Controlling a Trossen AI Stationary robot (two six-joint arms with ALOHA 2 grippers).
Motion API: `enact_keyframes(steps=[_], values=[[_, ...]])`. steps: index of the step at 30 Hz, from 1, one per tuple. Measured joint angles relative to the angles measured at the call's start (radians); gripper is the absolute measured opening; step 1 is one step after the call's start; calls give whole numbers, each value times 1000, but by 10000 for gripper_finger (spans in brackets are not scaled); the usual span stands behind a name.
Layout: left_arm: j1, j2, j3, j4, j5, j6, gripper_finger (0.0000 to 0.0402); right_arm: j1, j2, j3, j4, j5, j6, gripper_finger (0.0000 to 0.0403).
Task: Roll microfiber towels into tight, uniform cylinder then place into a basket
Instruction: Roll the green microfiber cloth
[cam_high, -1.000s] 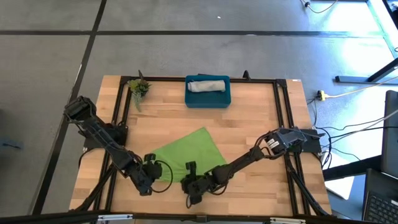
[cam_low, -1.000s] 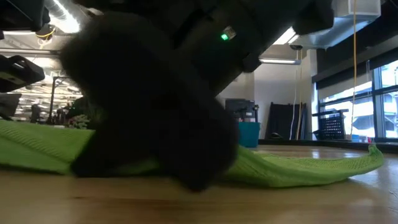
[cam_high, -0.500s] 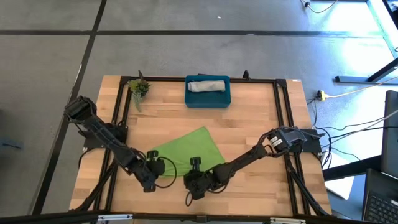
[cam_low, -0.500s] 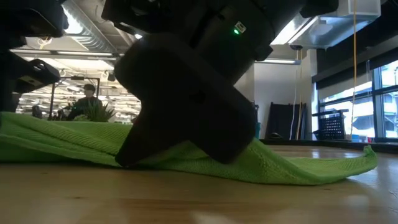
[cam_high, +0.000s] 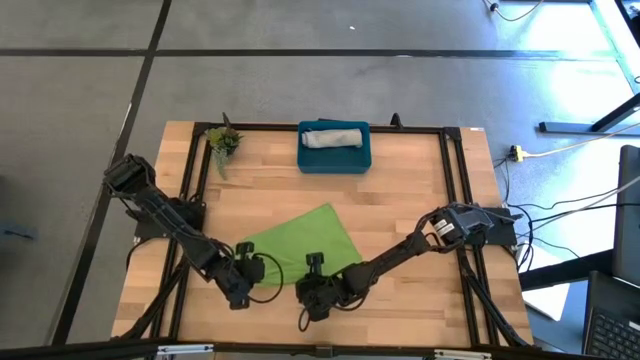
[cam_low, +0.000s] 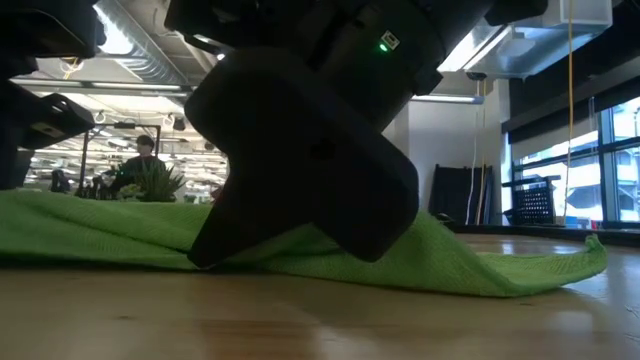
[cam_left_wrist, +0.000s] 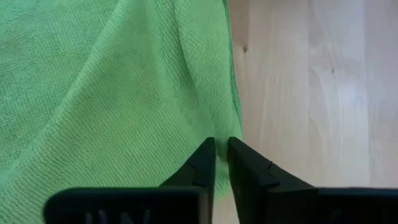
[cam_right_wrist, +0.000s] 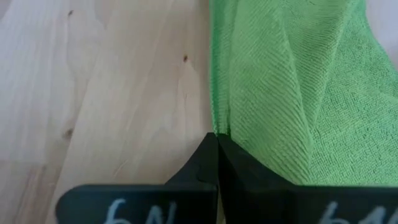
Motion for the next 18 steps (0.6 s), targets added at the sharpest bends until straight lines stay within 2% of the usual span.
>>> enact_keyframes(steps=[6,9,14,18], values=[[7,0,0,-7,15,23,76,0,0,0,1,0,0,0],[12,-11,0,-38,54,43,81,0,-1,0,1,0,0,0],[0,-49,1,-121,43,45,81,0,-1,0,0,-5,0,0],[2,-87,1,-289,-7,-108,81,0,-1,0,1,-8,0,0]])
